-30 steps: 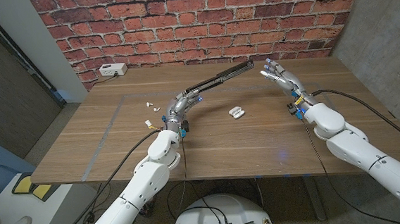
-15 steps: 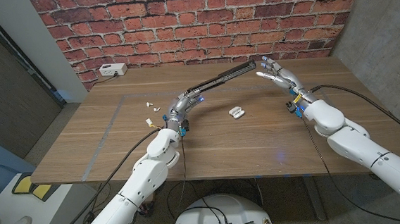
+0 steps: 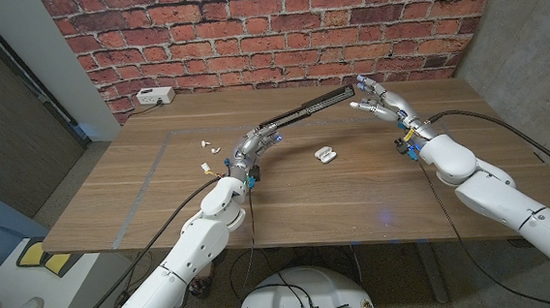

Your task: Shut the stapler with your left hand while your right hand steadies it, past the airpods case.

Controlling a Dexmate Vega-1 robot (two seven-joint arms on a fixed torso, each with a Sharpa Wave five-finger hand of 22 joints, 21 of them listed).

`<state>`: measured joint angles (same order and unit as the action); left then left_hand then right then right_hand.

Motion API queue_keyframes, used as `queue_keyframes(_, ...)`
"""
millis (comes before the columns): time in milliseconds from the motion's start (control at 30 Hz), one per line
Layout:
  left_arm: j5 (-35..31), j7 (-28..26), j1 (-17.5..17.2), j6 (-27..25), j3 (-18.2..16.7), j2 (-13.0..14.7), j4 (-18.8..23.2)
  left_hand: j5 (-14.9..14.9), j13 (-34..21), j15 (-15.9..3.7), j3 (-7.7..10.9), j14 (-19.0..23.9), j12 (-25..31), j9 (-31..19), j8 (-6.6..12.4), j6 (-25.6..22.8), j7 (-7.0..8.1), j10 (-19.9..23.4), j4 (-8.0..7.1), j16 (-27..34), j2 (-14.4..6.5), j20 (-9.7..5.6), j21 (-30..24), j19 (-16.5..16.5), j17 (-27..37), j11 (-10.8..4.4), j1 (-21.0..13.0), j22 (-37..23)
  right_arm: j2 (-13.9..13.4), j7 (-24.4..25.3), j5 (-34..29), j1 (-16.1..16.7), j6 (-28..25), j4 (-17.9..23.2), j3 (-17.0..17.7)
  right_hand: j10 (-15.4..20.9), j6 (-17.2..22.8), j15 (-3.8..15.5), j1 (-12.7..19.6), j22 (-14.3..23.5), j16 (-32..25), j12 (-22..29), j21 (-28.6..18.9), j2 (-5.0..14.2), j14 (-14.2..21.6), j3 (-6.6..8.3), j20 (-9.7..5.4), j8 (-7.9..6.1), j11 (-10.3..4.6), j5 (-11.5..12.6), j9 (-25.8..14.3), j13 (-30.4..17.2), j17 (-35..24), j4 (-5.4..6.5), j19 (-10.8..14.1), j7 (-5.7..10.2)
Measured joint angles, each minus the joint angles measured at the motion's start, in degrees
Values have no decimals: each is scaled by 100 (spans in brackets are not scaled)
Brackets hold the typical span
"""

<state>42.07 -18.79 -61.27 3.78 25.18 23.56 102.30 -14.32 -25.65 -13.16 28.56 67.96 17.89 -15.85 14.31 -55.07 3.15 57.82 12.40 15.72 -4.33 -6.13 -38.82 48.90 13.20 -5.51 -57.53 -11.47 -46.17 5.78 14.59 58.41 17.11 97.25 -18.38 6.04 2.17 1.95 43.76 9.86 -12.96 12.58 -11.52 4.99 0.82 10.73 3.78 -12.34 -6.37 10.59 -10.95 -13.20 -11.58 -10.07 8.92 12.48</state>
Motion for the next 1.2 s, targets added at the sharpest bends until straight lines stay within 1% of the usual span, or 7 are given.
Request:
queue_keyframes(333, 129, 141, 49, -24, 33, -1, -69, 20, 0, 0, 0, 0, -17, 10, -25, -31, -29, 10, 0, 0, 1, 0, -44, 0, 27, 10, -1, 0, -54, 37, -151, 28, -41, 117, 23, 22, 128, 0, 167, 0, 0, 0, 0, 48, 0, 68, -21, 0, 23, 0, -13, 0, 0, 19, 21, -4)
queue_keyframes(400, 160, 166, 57, -27, 36, -5, -88, 21, 0, 0, 0, 0, -23, 24, -40, -32, -28, 15, 0, 0, 2, 0, -44, 0, 27, 15, -2, 0, -60, 37, -166, 28, -48, 128, 24, 22, 186, 0, 208, 1, 0, 0, 0, 40, 0, 82, -21, -44, 22, 0, -12, 0, -4, 7, 21, 4)
queue_keyframes(500, 245, 225, 62, -39, 36, -13, -112, 33, 0, 0, 0, 0, -28, 32, -44, -43, -17, 16, 0, 0, 2, 0, -44, 0, 27, 16, -2, 29, -70, 34, -203, 25, -55, 153, 25, 74, 328, 0, 427, 1, 0, 0, 0, 89, 0, 147, -23, -78, -30, 0, -12, -19, -30, -12, 21, -1)
queue_keyframes(600, 325, 280, 68, -49, 34, -21, -132, 37, 0, 0, 0, 0, -40, 32, -45, -43, -16, 25, 0, 0, 2, 0, -68, 0, 27, 25, -2, 29, -72, 32, -240, 21, -59, 172, 25, 71, 445, 0, 601, 1, 0, 0, 0, 113, 0, 231, -63, -88, -72, 0, -13, -27, -31, -21, 20, 13)
queue_keyframes(800, 423, 335, 71, -55, 20, -30, -157, 38, 0, 0, 0, 0, -49, 31, -63, -44, -15, 25, 0, 44, 2, 0, -89, 0, 26, 25, -3, 29, -72, 26, -269, 16, -56, 188, 25, 102, 966, -23, 970, 16, 0, 41, 0, 238, 22, 375, -164, -266, -103, 0, -68, -54, -30, 11, -2, 2)
queue_keyframes(900, 470, 357, 72, -56, 18, -32, -163, 38, -4, 1, 0, 0, -36, 31, -84, -84, -19, 25, 0, 47, 3, 0, -89, 0, 54, 25, -3, 29, -54, -3, -245, 13, -10, 180, 25, 102, 1176, -31, 1111, 16, 0, 41, 26, 308, 31, 431, -249, -297, -102, 0, -89, -53, -54, 20, -23, 17)
queue_keyframes(1200, 545, 382, 73, -89, 17, -20, -164, 64, -28, 1, 0, -1, -25, 31, -112, -95, -28, 24, 0, 47, 3, 0, -129, 0, 53, 24, -3, 28, 8, -193, -6, 8, 225, 78, 37, 71, 1361, -31, 1390, 16, -10, 41, 30, 410, 31, 544, -370, -338, -134, 0, -92, -80, -81, 21, -83, 32)
